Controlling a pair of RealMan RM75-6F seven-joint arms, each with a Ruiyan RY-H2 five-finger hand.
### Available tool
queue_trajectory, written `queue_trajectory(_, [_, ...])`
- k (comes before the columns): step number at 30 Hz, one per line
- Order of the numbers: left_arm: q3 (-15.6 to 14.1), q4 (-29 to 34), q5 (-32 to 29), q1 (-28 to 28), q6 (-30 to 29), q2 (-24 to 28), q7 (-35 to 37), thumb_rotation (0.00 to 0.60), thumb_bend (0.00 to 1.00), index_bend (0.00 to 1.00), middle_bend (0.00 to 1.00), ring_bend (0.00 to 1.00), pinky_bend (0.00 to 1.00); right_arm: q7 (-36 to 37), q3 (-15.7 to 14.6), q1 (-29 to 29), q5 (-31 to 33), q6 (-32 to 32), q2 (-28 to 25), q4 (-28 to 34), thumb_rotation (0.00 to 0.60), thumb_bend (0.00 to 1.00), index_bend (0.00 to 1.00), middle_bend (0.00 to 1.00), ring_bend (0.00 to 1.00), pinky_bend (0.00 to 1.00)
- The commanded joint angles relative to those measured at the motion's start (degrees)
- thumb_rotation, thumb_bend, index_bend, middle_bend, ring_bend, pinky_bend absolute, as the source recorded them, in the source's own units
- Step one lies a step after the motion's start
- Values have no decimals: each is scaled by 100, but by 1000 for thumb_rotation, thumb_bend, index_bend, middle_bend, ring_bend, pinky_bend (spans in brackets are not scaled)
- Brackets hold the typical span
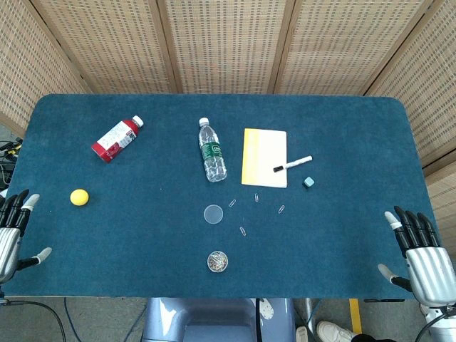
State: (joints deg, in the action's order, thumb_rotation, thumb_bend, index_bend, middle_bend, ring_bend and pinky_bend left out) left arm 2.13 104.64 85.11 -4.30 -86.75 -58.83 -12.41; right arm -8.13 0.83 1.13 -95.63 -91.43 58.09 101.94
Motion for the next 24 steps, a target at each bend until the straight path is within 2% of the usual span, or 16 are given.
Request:
queue_trajectory(1, [-1, 0, 3, 2, 1, -2, -7, 600, 0, 0, 0, 0, 0, -26, 7, 2, 8, 10, 12, -6, 600, 0, 0, 0, 0, 0])
queue_trajectory(8, [26, 4, -71, -25, 58, -43, -70, 600, 0, 0, 0, 0, 0, -104, -19, 102, 11, 252, 78, -73, 600, 0, 0, 0, 0, 0])
queue_trajectory(13, [59, 3, -140, -41, 82, -67, -110, 600, 0, 0, 0, 0, 0, 115, 110, 510, 24, 768, 222, -370, 600, 24, 3, 0, 0, 0])
queue_trajectory(15, [64, 12, -128, -47, 78, -68, -121, 600, 0, 0, 0, 0, 0, 45, 213, 755, 71, 1071, 268, -469, 600, 63, 40, 0, 0, 0])
queue_trajectory(20, [72, 5, -140, -63, 95, -103, -195, 600, 0, 0, 0, 0, 0, -195, 624, 1621, 211, 1999, 510, -697, 600, 154, 262, 0, 0, 0])
queue_trajectory(24, [126, -16, -272, -96, 153, -122, -217, 600, 0, 0, 0, 0, 0, -416, 786, 2123, 222, 2451, 803, -1028, 600, 178, 292, 0, 0, 0])
